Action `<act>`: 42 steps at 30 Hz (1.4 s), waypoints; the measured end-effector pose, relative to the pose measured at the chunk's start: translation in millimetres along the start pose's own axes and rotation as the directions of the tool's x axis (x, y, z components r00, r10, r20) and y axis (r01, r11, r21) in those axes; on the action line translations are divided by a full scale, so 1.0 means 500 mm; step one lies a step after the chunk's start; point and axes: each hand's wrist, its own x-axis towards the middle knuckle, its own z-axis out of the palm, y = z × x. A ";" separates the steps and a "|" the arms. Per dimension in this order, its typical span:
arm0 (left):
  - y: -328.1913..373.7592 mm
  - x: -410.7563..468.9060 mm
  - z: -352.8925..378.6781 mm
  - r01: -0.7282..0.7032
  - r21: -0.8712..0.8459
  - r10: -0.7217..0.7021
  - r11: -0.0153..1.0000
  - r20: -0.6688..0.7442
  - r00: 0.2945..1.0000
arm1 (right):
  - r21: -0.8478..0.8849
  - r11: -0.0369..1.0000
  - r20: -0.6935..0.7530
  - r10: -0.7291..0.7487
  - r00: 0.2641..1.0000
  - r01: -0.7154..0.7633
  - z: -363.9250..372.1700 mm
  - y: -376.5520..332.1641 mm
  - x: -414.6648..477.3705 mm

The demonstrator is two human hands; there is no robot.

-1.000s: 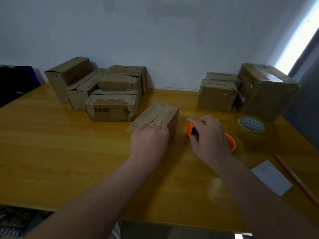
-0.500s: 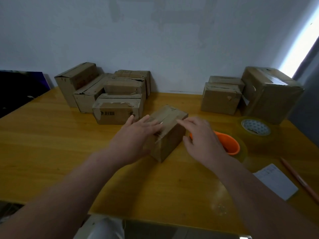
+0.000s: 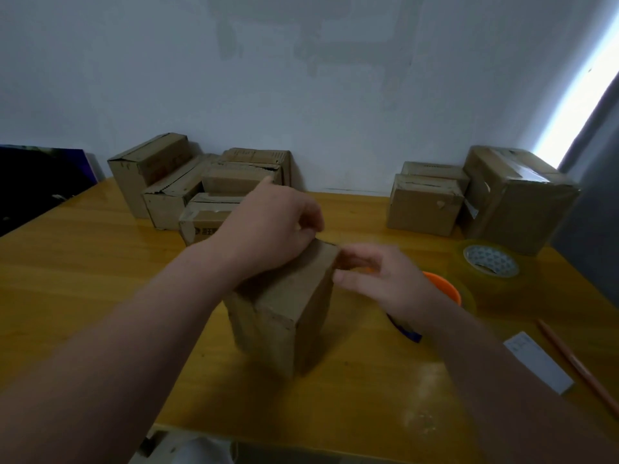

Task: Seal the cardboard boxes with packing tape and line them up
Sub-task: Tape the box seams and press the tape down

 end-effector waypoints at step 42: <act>0.068 -0.190 0.057 0.045 -0.044 -0.052 0.998 -0.177 0.983 | 0.221 0.969 -0.180 0.150 0.972 -0.108 0.072 -0.003 -0.032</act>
